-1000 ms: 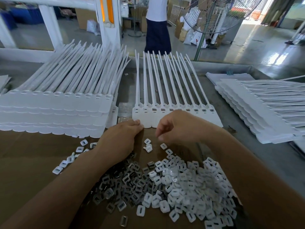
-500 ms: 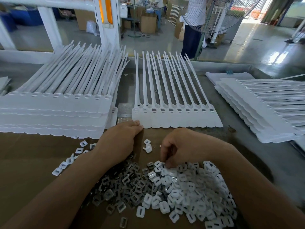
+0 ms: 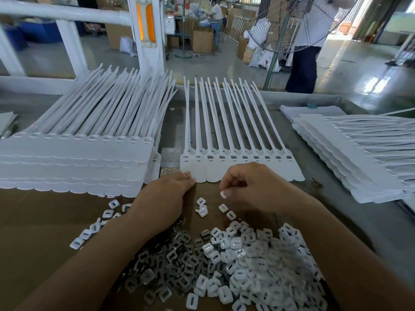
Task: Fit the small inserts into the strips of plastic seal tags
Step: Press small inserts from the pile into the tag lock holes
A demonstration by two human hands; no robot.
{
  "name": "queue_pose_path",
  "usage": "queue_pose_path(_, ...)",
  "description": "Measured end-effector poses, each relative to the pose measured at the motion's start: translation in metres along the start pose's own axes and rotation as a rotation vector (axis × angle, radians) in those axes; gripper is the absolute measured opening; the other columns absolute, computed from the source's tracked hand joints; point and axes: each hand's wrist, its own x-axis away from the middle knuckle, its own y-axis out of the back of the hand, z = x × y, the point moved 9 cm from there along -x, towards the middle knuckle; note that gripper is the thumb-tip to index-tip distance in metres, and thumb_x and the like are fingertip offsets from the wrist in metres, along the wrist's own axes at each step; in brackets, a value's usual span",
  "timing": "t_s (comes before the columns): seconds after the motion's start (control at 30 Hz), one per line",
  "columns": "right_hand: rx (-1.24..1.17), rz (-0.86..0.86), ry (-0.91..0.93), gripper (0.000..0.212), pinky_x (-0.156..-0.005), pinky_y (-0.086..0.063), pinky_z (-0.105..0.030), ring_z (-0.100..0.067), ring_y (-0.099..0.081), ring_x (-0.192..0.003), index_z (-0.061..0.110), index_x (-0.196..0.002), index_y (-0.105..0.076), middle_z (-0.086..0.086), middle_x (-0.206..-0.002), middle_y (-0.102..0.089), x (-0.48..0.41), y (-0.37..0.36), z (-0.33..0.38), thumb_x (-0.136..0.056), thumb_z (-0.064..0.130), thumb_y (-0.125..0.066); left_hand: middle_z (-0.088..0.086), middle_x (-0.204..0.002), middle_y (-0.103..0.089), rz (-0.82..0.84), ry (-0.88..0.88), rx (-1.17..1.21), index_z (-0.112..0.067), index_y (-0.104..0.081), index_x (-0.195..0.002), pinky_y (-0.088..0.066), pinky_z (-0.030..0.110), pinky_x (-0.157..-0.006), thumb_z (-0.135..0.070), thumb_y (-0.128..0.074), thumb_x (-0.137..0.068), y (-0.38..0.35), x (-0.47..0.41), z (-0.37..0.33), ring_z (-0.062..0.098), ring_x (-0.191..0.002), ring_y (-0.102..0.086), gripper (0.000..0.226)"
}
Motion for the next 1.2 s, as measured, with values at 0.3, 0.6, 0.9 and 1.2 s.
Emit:
queue_pose_path(0.3, -0.078, -0.229, -0.127, 0.022, -0.059, -0.044, -0.017, -0.003, -0.061, -0.068, 0.026, -0.071, -0.055, 0.010, -0.074, -0.062, -0.053, 0.030, -0.024, -0.087, 0.010, -0.059, -0.010, -0.147, -0.029, -0.024, -0.027, 0.026, -0.027, -0.037, -0.137, -0.023, 0.022, -0.107, -0.003, -0.038, -0.089, 0.005, 0.001, -0.004, 0.007, -0.133, -0.029, 0.055)
queue_pose_path(0.6, 0.001, -0.285, -0.180, 0.015, -0.064, -0.041, -0.020, -0.011, -0.055, -0.079, 0.010, -0.086, -0.068, -0.002, -0.094, -0.066, -0.093, 0.016, -0.029, -0.088, 0.006, -0.054, -0.008, -0.148, -0.029, -0.021, -0.041, 0.015, -0.027, -0.037, -0.138, -0.025, 0.024, -0.107, -0.003, -0.040, -0.087, 0.006, 0.001, -0.005, 0.009, -0.133, -0.030, 0.056)
queue_pose_path(0.9, 0.146, -0.291, -0.194, 0.016, -0.071, -0.042, -0.026, -0.012, -0.055, -0.088, 0.016, -0.085, -0.065, 0.002, -0.103, -0.065, -0.092, 0.015, -0.029, -0.088, 0.008, -0.052, -0.008, -0.148, -0.028, -0.015, -0.048, 0.011, -0.026, -0.037, -0.138, -0.025, 0.022, -0.106, -0.003, -0.039, -0.088, 0.006, 0.002, -0.006, 0.008, -0.134, -0.028, 0.054)
queue_pose_path(1.2, 0.044, -0.395, -0.236, 0.018, -0.065, -0.041, -0.024, -0.009, -0.050, -0.080, 0.022, -0.082, -0.052, 0.009, -0.085, -0.052, -0.091, 0.020, -0.036, -0.082, 0.006, -0.062, -0.008, -0.148, -0.028, -0.007, -0.040, -0.003, -0.027, -0.037, -0.138, -0.027, 0.025, -0.106, -0.005, -0.039, -0.089, 0.007, 0.002, -0.008, 0.010, -0.133, -0.030, 0.054)
